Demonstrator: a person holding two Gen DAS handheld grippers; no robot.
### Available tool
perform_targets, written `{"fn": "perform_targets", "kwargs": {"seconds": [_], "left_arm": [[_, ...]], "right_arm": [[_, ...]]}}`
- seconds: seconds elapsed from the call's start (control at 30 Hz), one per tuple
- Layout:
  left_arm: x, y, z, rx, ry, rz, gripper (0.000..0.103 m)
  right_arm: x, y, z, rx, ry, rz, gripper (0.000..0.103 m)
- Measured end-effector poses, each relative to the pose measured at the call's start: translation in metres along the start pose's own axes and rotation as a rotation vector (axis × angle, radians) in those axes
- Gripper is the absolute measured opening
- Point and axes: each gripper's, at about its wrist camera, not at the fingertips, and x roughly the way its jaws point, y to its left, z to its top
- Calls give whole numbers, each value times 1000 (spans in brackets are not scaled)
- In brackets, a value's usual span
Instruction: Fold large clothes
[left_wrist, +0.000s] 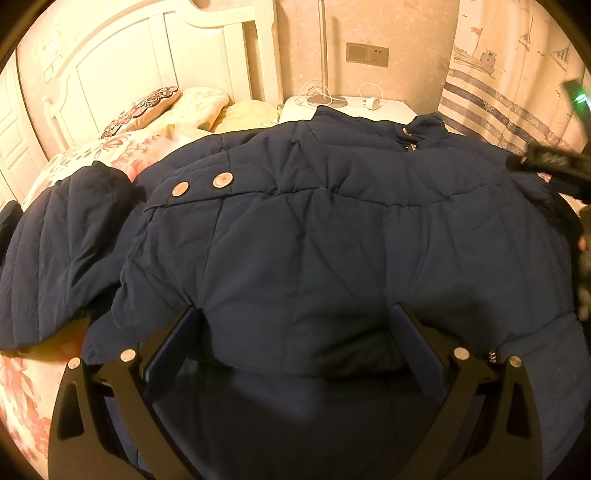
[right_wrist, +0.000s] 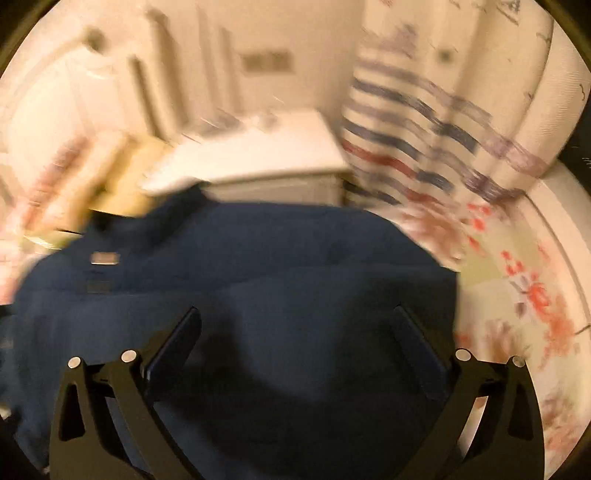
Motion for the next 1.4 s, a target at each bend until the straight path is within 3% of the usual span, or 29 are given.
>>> {"fn": "perform_targets", "kwargs": {"seconds": [0.07, 0.13, 0.2, 0.4, 0.5, 0.6, 0.67, 0.73, 0.9, 1.07, 1.2, 1.4], "left_arm": [[0, 0, 0, -1, 0, 0, 101], [0, 0, 0, 0, 0, 1, 101], [0, 0, 0, -2, -1, -2, 101], [2, 1, 1, -6, -4, -14, 101], [2, 1, 1, -11, -6, -19, 101], [1, 2, 1, -13, -7, -21, 101], [1, 2, 1, -13, -7, -21, 101], [1, 2, 1, -15, -9, -23, 101], [-1, 4, 1, -23, -12, -34, 101], [-1, 5, 2, -26, -14, -38, 101], [-1, 5, 1, -25, -12, -34, 101], [-5, 6, -4, -11, 18, -17, 101]], "right_arm": [[-17, 21, -9, -71, -41, 37, 99], [-16, 52, -21, -209, -20, 57, 99], [4, 74, -36, -346, 34, -11, 99], [8, 52, -28, -219, 77, 72, 98], [-19, 50, -34, -167, 45, 89, 98], [-54, 63, -54, -210, -7, 140, 98], [-63, 74, -70, -305, -19, 106, 98], [-52, 77, -85, -365, 36, 67, 98], [-52, 56, -94, -265, 109, 93, 98], [-102, 47, -126, -237, 68, 138, 99], [-102, 48, -173, -319, 110, 95, 99], [-108, 51, -181, -340, 51, 57, 99]]}}
